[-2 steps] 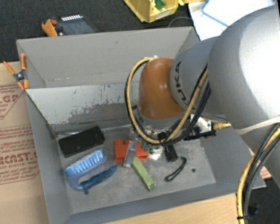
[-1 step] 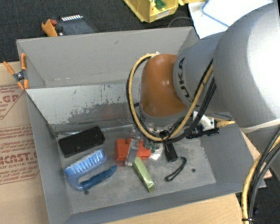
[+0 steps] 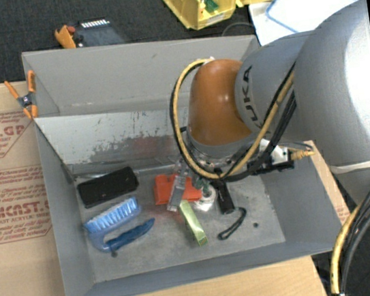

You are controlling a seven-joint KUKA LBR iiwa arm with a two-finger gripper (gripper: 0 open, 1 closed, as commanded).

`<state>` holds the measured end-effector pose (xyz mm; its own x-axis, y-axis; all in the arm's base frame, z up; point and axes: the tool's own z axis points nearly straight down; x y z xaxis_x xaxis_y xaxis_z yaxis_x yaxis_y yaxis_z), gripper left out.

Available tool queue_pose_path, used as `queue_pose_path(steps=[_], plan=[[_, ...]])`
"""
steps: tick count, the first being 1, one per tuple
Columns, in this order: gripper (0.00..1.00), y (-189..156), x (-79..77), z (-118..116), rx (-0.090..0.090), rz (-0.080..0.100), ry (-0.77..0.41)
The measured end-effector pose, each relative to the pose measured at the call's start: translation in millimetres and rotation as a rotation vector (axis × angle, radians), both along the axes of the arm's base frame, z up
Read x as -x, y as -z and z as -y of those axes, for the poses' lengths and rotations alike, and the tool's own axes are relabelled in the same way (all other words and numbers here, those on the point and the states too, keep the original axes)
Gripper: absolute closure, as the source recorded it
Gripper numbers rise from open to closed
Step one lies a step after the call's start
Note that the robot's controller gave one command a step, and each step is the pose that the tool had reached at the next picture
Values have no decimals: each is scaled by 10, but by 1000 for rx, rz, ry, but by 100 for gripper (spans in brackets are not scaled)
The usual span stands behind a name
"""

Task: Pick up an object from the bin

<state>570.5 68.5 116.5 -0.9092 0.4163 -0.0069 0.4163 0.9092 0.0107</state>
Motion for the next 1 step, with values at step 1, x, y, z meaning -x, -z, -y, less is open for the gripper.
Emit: queue_pose_path(steps=[1], plan=[[100,-177,-3,-1,-1,1,0]])
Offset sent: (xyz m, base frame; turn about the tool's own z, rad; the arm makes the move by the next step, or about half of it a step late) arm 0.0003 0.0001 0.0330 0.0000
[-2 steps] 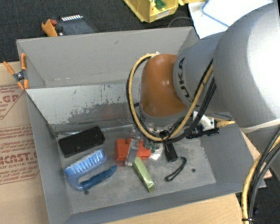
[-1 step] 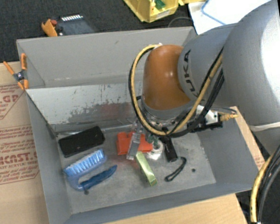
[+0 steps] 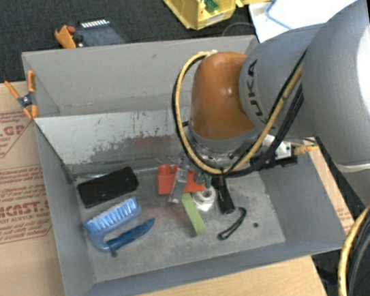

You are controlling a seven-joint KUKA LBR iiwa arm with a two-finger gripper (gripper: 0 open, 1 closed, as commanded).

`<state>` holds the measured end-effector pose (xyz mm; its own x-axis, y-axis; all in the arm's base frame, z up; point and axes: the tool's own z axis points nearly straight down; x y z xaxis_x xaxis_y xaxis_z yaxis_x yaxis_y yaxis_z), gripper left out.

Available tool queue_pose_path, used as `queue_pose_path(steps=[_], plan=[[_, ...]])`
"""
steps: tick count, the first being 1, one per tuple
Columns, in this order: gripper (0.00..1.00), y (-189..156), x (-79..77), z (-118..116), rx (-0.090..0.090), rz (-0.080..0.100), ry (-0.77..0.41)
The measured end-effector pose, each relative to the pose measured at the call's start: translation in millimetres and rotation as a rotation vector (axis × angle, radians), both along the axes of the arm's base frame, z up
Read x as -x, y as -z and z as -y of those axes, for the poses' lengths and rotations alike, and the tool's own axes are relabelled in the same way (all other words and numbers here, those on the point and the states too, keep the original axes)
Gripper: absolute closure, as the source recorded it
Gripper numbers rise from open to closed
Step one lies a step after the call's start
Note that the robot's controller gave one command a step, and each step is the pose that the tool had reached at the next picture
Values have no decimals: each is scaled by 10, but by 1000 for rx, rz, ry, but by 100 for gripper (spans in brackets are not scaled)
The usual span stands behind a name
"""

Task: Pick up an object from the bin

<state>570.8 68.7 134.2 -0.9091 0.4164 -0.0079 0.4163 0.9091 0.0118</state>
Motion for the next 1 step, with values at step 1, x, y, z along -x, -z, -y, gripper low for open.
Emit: queue_pose_path(steps=[1], plan=[[100,-92,1,-2,0,-1,-1]])
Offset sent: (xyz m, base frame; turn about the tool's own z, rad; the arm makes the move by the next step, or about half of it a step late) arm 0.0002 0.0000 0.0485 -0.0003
